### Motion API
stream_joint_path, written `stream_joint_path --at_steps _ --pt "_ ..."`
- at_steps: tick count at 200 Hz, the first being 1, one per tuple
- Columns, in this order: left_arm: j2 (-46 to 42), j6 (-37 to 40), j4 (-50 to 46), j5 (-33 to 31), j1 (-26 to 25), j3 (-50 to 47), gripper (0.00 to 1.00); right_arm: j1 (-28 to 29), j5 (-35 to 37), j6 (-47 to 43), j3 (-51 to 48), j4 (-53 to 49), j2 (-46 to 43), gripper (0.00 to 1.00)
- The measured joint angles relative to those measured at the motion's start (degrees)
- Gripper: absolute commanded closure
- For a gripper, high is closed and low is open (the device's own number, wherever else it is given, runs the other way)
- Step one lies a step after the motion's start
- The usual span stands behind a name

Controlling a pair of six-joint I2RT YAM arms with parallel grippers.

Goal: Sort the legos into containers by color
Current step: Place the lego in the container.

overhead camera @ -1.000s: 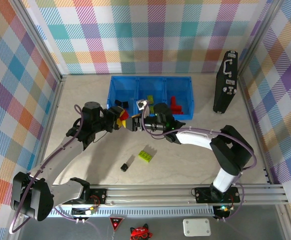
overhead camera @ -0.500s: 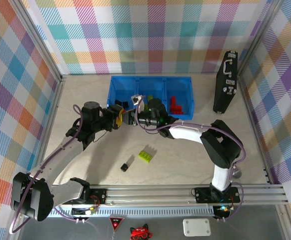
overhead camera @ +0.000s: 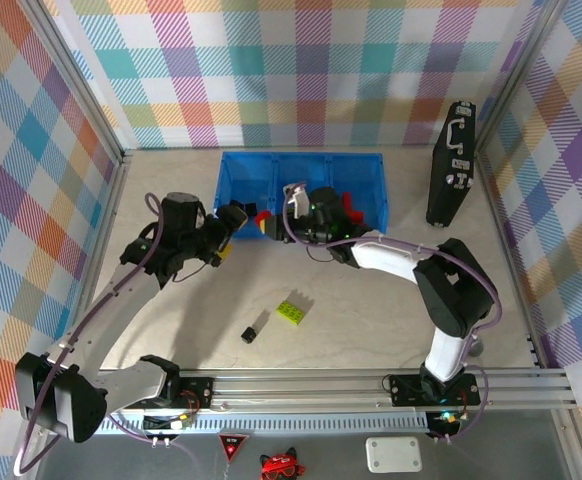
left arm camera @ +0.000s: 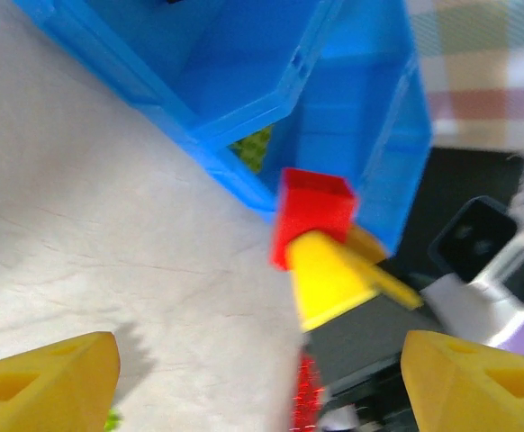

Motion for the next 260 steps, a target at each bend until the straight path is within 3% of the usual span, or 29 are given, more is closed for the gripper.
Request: stream_joint_path --at_steps 57,96,173,260 --pt "7.5 20.1 -16.8 -8.3 -3.0 4.7 0.22 -6.7 4.9 -3.3 0.1 -13.2 -6.5 0.64" --pt "12.6 27.9 -22.2 -11.3 -7.6 4.8 0.23 -11.2 8.0 -5.6 2.6 -22.7 -7.3 0.64" --pt "12.8 30.9 -23.4 -12.3 -12.1 4.8 0.24 -19.6 14.0 -9.1 13.0 -37.1 -3.0 0.64" --pt "12.5 31.1 -25.0 -12.5 -12.7 4.8 0.24 -20.1 26.0 -13.9 28.6 -49.7 14.2 0.62"
